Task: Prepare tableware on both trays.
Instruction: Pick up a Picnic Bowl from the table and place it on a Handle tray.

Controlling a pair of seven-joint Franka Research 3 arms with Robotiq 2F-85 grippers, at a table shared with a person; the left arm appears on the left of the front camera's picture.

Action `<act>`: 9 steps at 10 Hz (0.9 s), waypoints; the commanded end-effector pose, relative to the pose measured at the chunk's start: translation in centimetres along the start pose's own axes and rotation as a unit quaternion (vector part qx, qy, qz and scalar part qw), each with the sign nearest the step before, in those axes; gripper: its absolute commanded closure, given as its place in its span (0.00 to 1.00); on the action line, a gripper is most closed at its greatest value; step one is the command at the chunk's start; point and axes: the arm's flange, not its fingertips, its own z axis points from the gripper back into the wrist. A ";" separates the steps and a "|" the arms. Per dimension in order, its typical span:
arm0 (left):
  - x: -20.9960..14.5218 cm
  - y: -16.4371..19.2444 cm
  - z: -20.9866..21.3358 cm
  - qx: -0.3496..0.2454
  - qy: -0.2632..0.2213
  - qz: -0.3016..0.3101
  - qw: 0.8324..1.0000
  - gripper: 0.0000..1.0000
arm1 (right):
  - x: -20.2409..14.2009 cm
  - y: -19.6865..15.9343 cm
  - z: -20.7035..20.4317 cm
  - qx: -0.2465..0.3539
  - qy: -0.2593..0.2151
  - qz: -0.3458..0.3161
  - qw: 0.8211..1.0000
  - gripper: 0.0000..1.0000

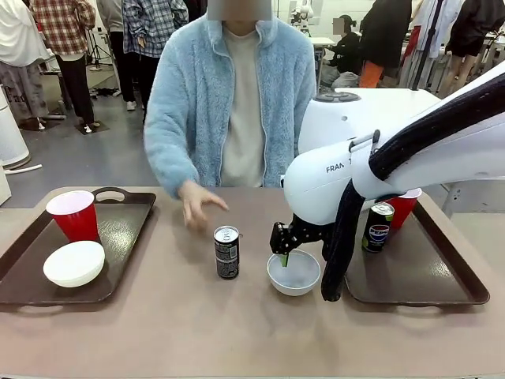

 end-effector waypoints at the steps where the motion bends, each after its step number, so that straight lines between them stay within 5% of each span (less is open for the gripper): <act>1: -0.2 -0.2 -0.1 0.002 -0.007 0.004 1.000 0.05 | -1.1 -0.2 0.8 0.026 0.016 0.026 0.999 0.00; 4: -0.2 -0.2 -0.1 0.002 -0.007 0.004 1.000 0.05 | -10.4 -1.9 10.4 -0.003 -0.008 0.100 0.995 0.00; 9: -0.2 -0.2 -0.1 0.002 -0.007 0.004 1.000 0.05 | -11.4 -4.3 9.1 0.014 0.017 0.093 0.995 0.00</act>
